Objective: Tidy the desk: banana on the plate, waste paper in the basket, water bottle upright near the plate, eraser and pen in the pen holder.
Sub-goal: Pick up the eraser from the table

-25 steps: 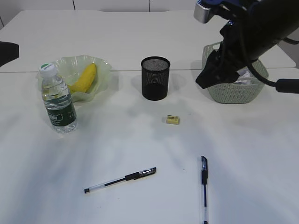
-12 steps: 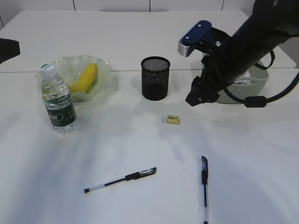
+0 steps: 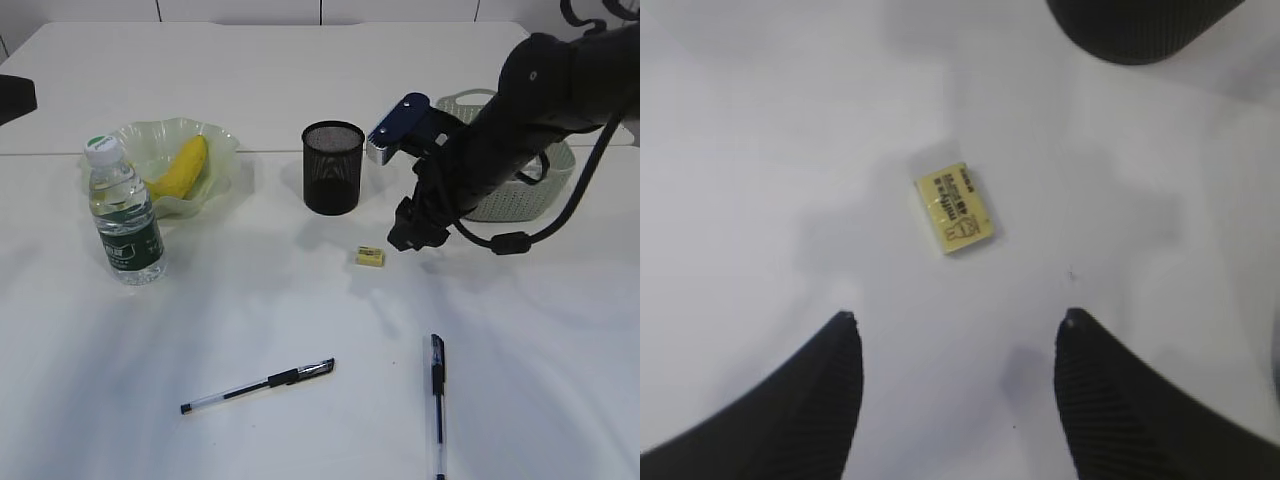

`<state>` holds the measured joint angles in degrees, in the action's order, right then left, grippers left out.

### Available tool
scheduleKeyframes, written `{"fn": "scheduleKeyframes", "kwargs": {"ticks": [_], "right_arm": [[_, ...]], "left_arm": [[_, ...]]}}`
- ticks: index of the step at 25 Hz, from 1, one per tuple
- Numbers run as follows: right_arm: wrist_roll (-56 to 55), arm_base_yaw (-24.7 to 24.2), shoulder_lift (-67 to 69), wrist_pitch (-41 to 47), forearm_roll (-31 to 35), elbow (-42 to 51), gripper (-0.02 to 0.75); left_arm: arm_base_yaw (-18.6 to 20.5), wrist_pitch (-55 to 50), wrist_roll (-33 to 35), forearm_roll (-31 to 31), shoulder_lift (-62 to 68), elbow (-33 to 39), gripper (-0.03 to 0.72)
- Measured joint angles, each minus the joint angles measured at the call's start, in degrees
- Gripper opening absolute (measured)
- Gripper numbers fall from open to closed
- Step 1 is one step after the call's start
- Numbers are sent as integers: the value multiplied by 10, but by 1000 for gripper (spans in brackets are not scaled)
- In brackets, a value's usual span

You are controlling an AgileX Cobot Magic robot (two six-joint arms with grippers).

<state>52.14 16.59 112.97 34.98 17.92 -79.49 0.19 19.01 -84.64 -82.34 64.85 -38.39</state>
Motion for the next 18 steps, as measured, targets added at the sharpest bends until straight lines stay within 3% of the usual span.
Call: {"fn": "scheduleKeyframes", "kwargs": {"ticks": [7, 18], "right_arm": [[32, 0, 32, -42, 9, -1, 449], [206, 0, 70, -73, 145, -4, 449]], "left_arm": [[0, 7, -1, -17, 0, 0, 581], [0, 16, -1, -29, 0, 0, 580]]}}
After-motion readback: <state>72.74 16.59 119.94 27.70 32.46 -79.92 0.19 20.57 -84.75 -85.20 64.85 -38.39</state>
